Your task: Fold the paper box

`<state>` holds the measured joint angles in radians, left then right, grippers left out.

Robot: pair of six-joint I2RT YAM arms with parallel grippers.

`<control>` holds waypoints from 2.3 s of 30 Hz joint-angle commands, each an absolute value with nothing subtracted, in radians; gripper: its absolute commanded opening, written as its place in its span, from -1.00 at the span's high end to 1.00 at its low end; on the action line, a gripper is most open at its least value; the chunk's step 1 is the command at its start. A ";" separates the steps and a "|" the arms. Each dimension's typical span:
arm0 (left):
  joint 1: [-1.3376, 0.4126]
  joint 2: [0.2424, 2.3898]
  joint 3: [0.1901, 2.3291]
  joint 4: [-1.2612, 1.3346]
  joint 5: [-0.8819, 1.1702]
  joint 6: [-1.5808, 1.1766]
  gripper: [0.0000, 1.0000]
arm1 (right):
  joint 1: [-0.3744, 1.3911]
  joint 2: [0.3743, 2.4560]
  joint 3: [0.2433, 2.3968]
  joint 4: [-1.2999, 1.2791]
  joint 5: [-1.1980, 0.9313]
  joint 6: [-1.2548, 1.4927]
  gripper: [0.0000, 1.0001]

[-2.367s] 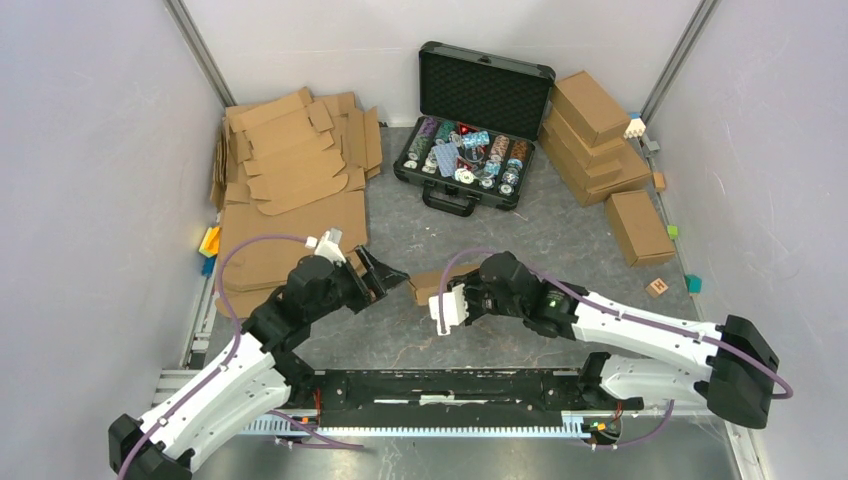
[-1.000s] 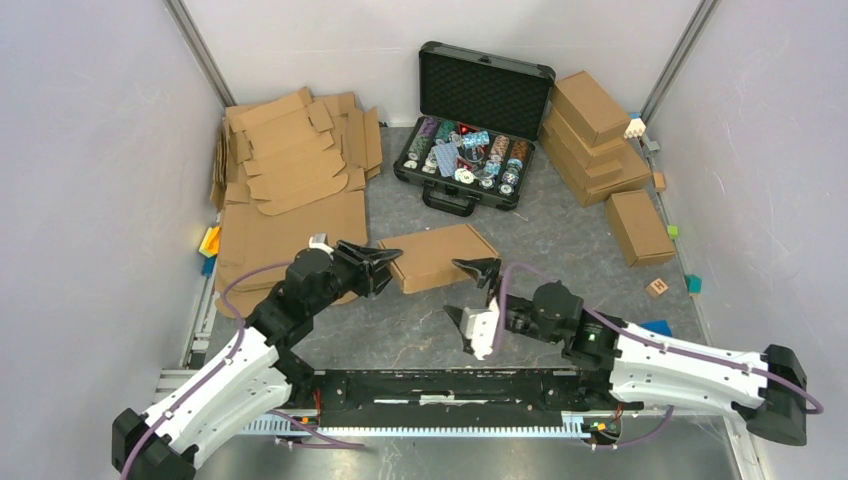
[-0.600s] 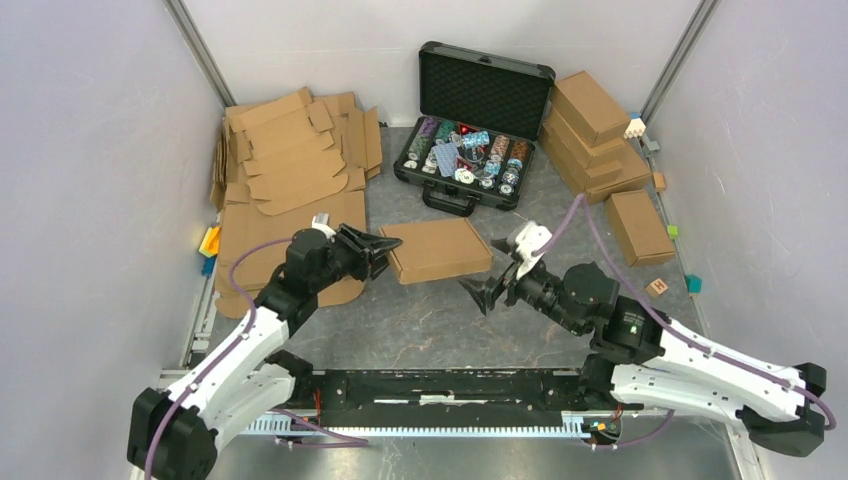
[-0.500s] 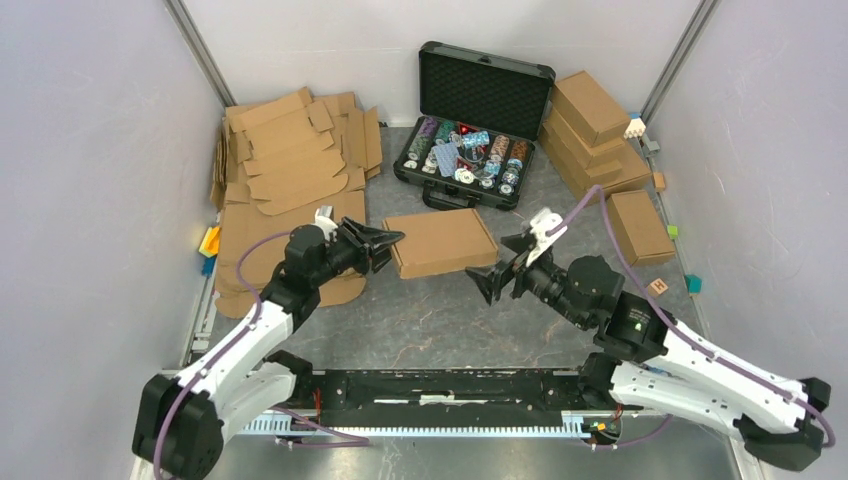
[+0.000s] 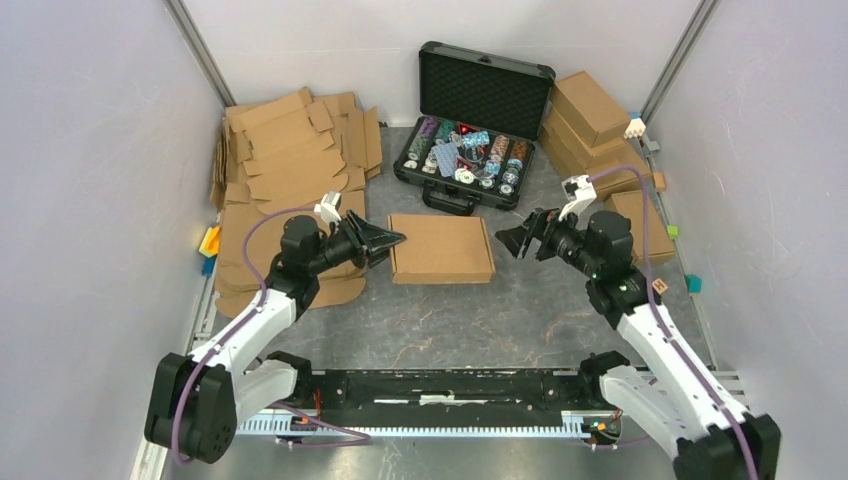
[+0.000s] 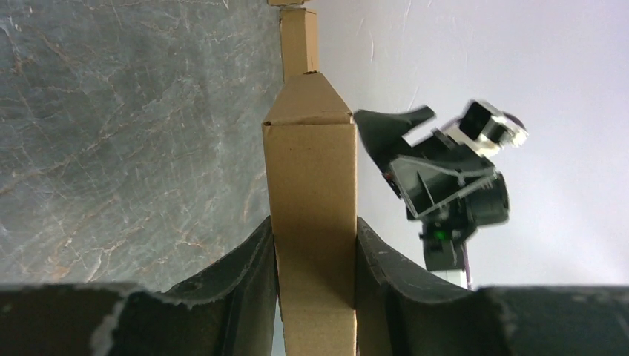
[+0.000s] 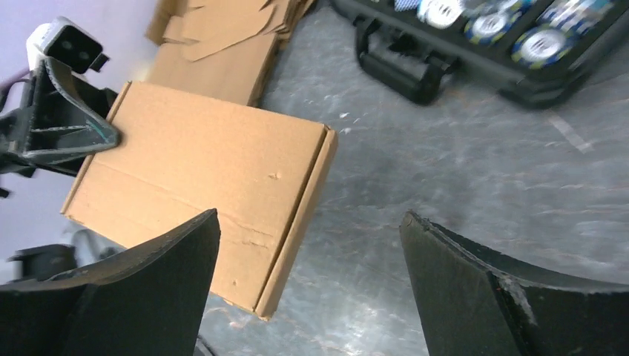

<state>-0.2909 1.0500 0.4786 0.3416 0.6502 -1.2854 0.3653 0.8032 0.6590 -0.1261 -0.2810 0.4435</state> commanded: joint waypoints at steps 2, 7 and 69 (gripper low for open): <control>-0.269 1.011 0.528 0.324 0.750 -1.140 0.49 | 0.209 0.881 0.458 0.395 -0.774 0.789 -0.87; -0.258 1.049 0.531 0.422 0.832 -1.189 0.49 | 0.208 0.898 0.418 0.451 -0.856 0.799 -0.89; -0.232 0.841 0.635 -0.056 0.523 -0.882 -1.00 | -0.330 1.202 0.645 1.011 -0.689 1.458 0.62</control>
<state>-0.2352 0.8444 0.6426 -0.0757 0.5278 -0.9253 -0.2695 1.1351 0.5056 0.9623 -0.7490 1.4246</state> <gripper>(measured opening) 0.996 0.386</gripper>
